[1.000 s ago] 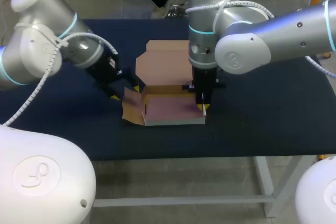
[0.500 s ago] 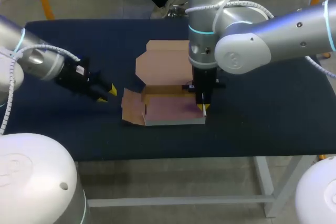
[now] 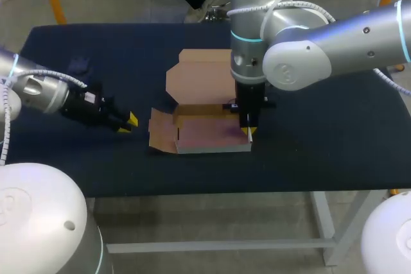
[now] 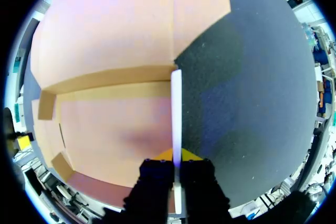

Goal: Assemble the packaging by folding the flat box into shape, placing the metal phone stand inside, and closing the box properly

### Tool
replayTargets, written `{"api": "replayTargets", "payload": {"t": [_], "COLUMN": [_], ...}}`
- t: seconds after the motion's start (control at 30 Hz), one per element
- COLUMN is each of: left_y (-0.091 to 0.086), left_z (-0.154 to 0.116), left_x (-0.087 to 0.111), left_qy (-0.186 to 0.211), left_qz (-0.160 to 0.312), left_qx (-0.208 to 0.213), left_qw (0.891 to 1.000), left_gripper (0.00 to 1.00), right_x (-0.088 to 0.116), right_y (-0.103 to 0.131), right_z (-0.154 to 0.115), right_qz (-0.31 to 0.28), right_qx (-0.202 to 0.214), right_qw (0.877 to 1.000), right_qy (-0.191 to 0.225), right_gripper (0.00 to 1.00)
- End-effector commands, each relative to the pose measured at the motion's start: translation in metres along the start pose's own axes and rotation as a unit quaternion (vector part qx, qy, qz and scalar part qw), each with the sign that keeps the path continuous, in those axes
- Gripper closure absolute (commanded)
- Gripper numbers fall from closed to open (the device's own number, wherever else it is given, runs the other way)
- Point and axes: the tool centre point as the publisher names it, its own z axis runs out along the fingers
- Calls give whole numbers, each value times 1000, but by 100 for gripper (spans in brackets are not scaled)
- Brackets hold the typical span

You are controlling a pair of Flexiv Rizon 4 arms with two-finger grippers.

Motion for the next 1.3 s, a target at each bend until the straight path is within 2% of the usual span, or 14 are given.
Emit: {"api": "replayTargets", "payload": {"t": [0.03, 0.17, 0.43, 0.67, 1.0, 1.3], "left_y": [-4, -4, -5, -6, -7, -7], "left_z": [9, 16, 26, 33, 41, 49], "left_x": [-9, -14, -21, -19, -18, -13], "left_qy": [9, 17, 27, 27, 30, 33], "left_qz": [-3, -4, -9, -7, -7, -7], "left_qx": [-11, -15, -18, -23, -31, -37], "left_qw": [1000, 1000, 999, 999, 999, 999], "left_gripper": [67, 74, 74, 79, 75, 78], "right_x": [1, 1, 1, 1, 1, 1], "right_y": [1, 1, 1, 1, 1, 1], "right_z": [1, 1, 1, 1, 1, 1], "right_qz": [0, 0, 0, 0, 0, 0], "right_qx": [2, 2, 2, 2, 2, 2], "right_qw": [1000, 1000, 1000, 1000, 1000, 1000], "right_qy": [-1, -1, -1, -1, -1, -1], "right_gripper": [100, 100, 100, 100, 100, 100]}}
